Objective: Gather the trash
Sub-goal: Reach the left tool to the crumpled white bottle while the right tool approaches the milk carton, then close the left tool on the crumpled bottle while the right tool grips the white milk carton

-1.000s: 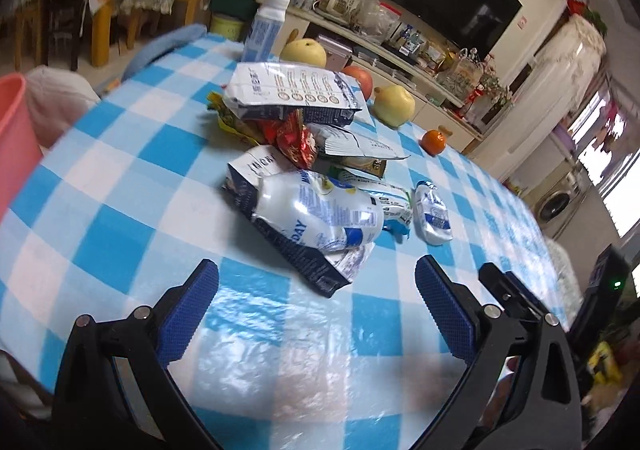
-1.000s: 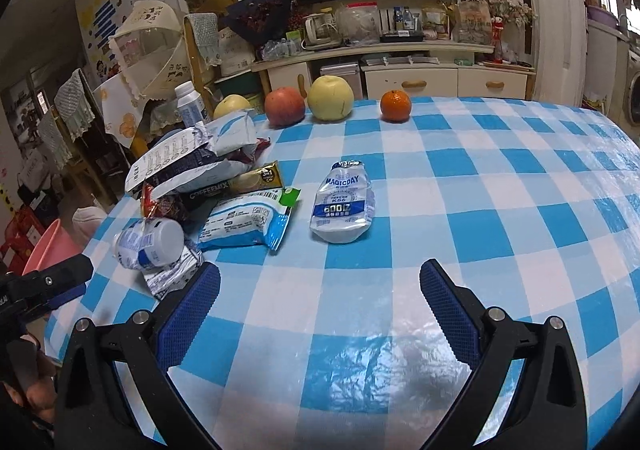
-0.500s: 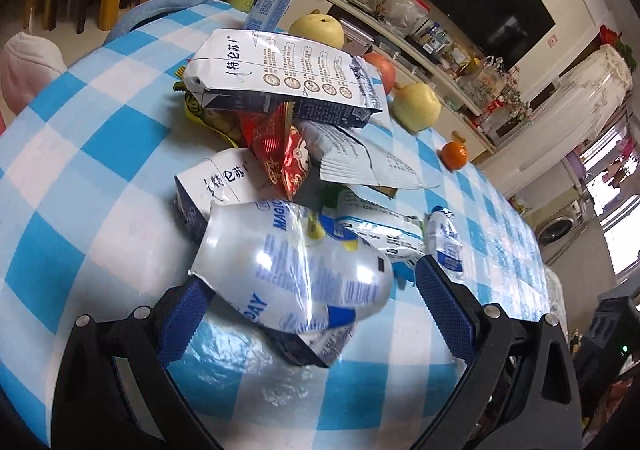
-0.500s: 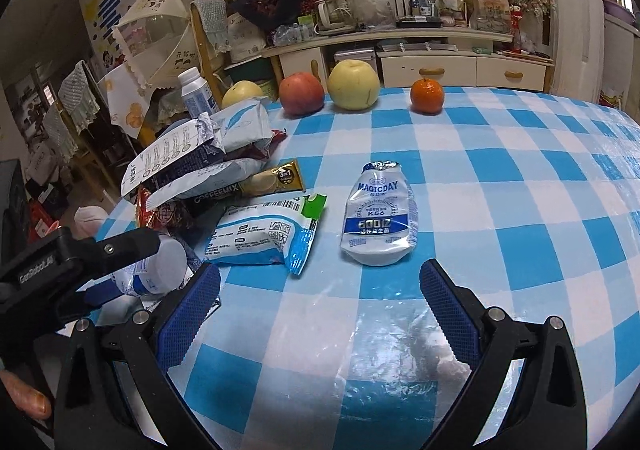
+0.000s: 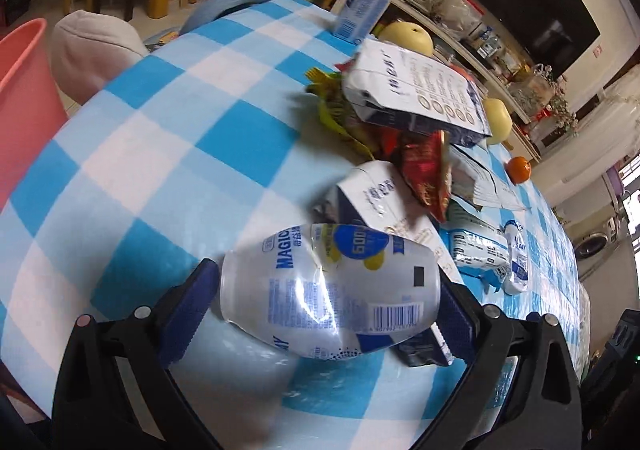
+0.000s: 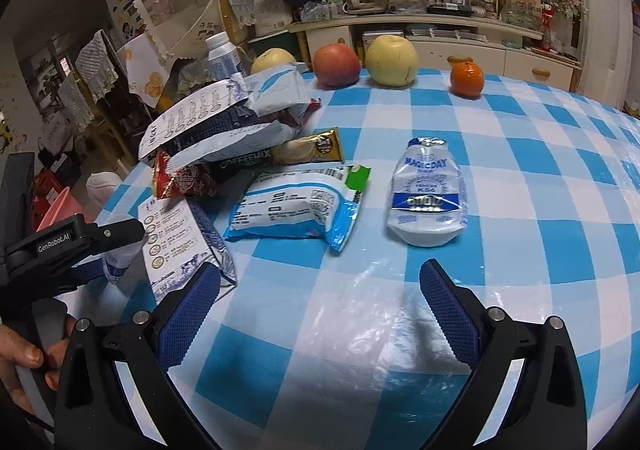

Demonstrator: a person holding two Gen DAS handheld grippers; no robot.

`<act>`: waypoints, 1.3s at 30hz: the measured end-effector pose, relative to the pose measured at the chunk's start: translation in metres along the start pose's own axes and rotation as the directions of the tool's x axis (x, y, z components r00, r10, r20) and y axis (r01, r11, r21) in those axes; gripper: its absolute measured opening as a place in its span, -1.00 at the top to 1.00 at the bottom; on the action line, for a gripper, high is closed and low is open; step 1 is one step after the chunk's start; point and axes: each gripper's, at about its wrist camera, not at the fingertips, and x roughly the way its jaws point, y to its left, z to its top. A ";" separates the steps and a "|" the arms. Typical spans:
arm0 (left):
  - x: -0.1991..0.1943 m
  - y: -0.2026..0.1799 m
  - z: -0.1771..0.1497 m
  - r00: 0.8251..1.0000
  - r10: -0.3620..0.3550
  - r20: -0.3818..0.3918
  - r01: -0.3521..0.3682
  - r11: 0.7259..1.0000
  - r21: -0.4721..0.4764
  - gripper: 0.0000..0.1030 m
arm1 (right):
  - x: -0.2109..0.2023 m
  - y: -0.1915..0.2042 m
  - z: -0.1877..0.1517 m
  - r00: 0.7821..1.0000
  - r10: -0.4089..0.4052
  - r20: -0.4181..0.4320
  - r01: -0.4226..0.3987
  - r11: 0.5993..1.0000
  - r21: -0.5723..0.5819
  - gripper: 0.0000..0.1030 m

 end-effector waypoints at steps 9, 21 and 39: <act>-0.031 0.000 0.010 1.000 0.016 -0.021 -0.007 0.926 0.377 -0.92 | 0.016 0.041 -0.007 0.985 0.153 -0.085 -0.163 0.980 -0.117 -0.92; -0.022 -0.017 -0.018 0.994 0.077 0.079 -0.109 0.592 0.799 -0.92 | 0.036 0.061 -0.002 0.959 0.253 -0.130 -0.266 0.959 -0.099 -0.91; 0.007 -0.020 -0.022 0.998 0.049 -0.035 -0.004 0.628 0.778 -0.55 | 0.060 0.074 0.008 0.955 0.255 -0.151 -0.278 0.948 -0.155 -0.55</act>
